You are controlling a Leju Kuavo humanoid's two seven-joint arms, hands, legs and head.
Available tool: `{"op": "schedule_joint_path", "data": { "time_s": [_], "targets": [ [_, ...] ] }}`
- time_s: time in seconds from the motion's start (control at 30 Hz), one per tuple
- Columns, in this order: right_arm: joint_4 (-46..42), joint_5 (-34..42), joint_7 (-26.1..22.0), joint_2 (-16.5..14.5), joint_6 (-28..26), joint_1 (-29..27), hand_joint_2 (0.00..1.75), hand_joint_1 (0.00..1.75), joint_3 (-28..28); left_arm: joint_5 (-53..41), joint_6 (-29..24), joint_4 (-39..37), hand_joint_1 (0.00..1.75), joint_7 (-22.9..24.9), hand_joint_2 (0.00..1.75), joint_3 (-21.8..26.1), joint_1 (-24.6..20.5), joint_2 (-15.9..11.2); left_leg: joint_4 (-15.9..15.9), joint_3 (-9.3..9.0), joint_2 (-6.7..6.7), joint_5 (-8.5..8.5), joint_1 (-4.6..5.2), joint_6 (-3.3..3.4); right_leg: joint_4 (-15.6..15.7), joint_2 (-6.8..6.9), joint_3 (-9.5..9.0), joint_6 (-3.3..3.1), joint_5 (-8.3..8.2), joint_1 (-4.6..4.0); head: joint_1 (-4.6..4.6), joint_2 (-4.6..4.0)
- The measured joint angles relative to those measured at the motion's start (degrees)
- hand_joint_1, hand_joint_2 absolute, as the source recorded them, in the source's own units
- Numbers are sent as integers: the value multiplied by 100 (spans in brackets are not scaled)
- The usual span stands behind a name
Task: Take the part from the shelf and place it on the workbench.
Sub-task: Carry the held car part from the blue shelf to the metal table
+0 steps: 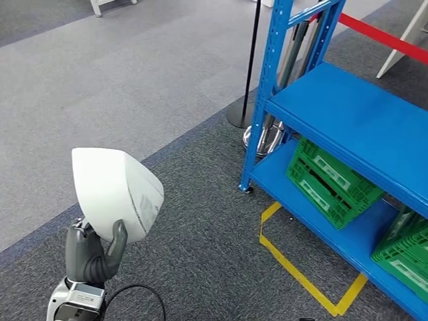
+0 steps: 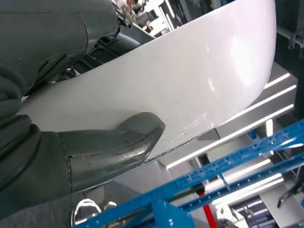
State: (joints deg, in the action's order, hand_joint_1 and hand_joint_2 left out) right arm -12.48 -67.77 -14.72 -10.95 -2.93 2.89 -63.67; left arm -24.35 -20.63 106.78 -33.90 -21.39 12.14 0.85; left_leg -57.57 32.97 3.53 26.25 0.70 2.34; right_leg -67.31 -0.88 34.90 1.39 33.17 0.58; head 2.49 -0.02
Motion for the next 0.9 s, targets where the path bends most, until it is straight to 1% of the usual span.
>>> {"op": "schedule_joint_path", "data": {
  "time_s": [0.03,0.07,0.1,0.13,0.17,0.2,0.23,0.27,0.3,0.33,0.37,0.4,0.43,0.47,0.5,0.53,0.57,0.6,0.63,0.67,0.7,0.73,0.77,0.8,0.83,0.87,0.9],
  "targets": [
    [1,-19,-7,-9,-26,0,0,0,16,-17,5,-1,175,5,175,-8,-6,11,-17,5,69,2,7,-11,397,-132,-174,-14,-176,9,1,0],
    [1,-37,-21,-20,-44,2,0,0,30,-36,10,-2,175,10,175,-12,-18,21,-39,21,133,3,8,-28,707,-248,-317,-24,-281,21,3,0],
    [2,-48,-34,-30,-57,3,0,0,40,-51,14,-2,175,16,175,-14,-30,31,-57,46,189,-3,4,-55,884,-337,-407,-33,-316,24,5,0],
    [2,-53,-43,-38,-66,3,0,0,48,-65,16,-3,175,16,175,-14,-37,41,-66,73,247,-17,-4,-91,929,-361,-439,-44,-295,20,7,0],
    [2,-55,-51,-46,-72,5,0,0,51,-77,16,-3,175,17,175,-14,-42,49,-68,96,309,-36,-16,-127,947,-309,-457,-61,-307,16,8,0],
    [2,-53,-52,-54,-77,6,0,0,52,-84,16,-3,175,17,175,-14,-41,56,-78,114,320,-36,-22,-162,960,-242,-466,-88,-324,18,6,0],
    [2,-53,-55,-63,-79,7,0,0,52,-86,13,-3,175,17,175,-14,-43,62,-139,145,250,9,-18,-193,979,-172,-474,-117,-340,26,15,0],
    [2,-54,-58,-72,-80,6,0,0,53,-87,10,-3,175,17,175,-14,-54,64,-293,213,130,114,-12,-222,999,-96,-484,-146,-352,34,31,0],
    [2,-55,-60,-80,-81,1,0,0,54,-87,8,-3,175,17,175,-14,-64,66,-563,329,-24,278,-15,-248,1011,-13,-492,-167,-356,37,44,0],
    [2,-58,-62,-83,-81,-6,0,0,54,-87,7,-3,175,17,175,-14,-74,67,-938,496,-150,472,-24,-275,1013,68,-494,-180,-352,30,59,0],
    [2,-61,-60,-84,-83,-13,0,0,55,-87,5,-5,175,17,175,-14,-76,67,-1324,667,-212,639,-43,-299,1012,157,-494,-187,-346,24,64,0],
    [2,-67,-55,-85,-88,-18,0,0,55,-87,-2,-8,175,19,175,-14,-70,69,-1602,786,-242,726,-64,-318,1012,246,-494,-188,-339,21,64,0],
    [2,-80,-50,-85,-95,-17,0,0,57,-87,-15,-10,175,20,175,-14,-59,70,-1692,816,-260,709,-83,-332,1011,330,-497,-186,-332,19,64,0],
    [2,-105,-40,-85,-101,-13,0,0,62,-87,-41,-13,175,27,175,-14,-42,73,-1541,729,-283,583,-97,-338,1011,406,-505,-180,-324,19,64,0],
    [2,-147,-25,-86,-106,-9,0,0,78,-87,-79,-13,175,41,175,-14,-17,76,-1189,542,-340,388,-105,-336,1011,473,-521,-169,-312,19,65,0],
    [2,-199,2,-86,-107,-7,0,0,102,-89,-125,-11,175,57,175,-14,14,78,-776,324,-466,230,-96,-328,1011,533,-540,-154,-297,14,64,0],
    [2,-259,39,-86,-106,-7,0,0,134,-95,-180,-6,175,77,175,-14,50,80,-420,144,-582,120,-76,-303,1005,585,-551,-128,-277,0,64,0],
    [2,-317,77,-86,-104,-7,0,0,168,-103,-241,3,175,94,175,-13,95,80,-187,33,-678,71,-53,-276,1000,635,-561,-103,-260,-14,58,0],
    [2,-366,114,-86,-102,-8,0,0,200,-111,-312,17,175,107,175,-7,153,80,-96,0,-720,84,-27,-245,1000,685,-568,-74,-246,-27,56,0],
    [2,-411,136,-86,-101,-6,0,0,233,-117,-384,34,175,115,175,1,221,79,-80,13,-678,85,-11,-209,1002,736,-579,-43,-237,-32,54,0],
    [2,-449,146,-86,-100,-3,0,0,271,-120,-453,58,175,122,175,9,297,78,-63,14,-619,76,-16,-174,1009,776,-585,-11,-219,-22,54,1],
    [2,-479,146,-86,-99,1,0,0,308,-120,-510,84,175,126,175,17,364,78,-43,6,-560,66,-24,-136,979,733,-578,21,-171,-10,52,1],
    [2,-502,141,-86,-99,3,0,0,342,-120,-550,106,175,128,175,24,409,78,-22,-2,-502,51,-36,-96,851,616,-525,45,-72,1,38,1],
    [2,-515,137,-86,-98,2,0,0,368,-120,-576,124,175,129,175,29,437,79,-5,-11,-441,37,-49,-59,598,456,-409,62,81,10,20,1],
    [2,-524,134,-85,-98,-3,0,0,384,-120,-591,133,175,130,175,36,455,80,-5,-9,-386,33,-46,-34,234,283,-243,66,261,12,-1,1],
    [2,-529,134,-85,-98,-13,0,0,401,-120,-599,136,175,130,175,42,474,81,-6,-5,-315,31,-41,-15,-196,176,-28,68,430,11,-15,1],
    [2,-531,135,-85,-98,-24,0,0,415,-120,-602,138,175,131,175,47,496,81,-8,-6,-237,30,-35,-8,-536,127,159,68,522,10,-19,0]
  ]
}}
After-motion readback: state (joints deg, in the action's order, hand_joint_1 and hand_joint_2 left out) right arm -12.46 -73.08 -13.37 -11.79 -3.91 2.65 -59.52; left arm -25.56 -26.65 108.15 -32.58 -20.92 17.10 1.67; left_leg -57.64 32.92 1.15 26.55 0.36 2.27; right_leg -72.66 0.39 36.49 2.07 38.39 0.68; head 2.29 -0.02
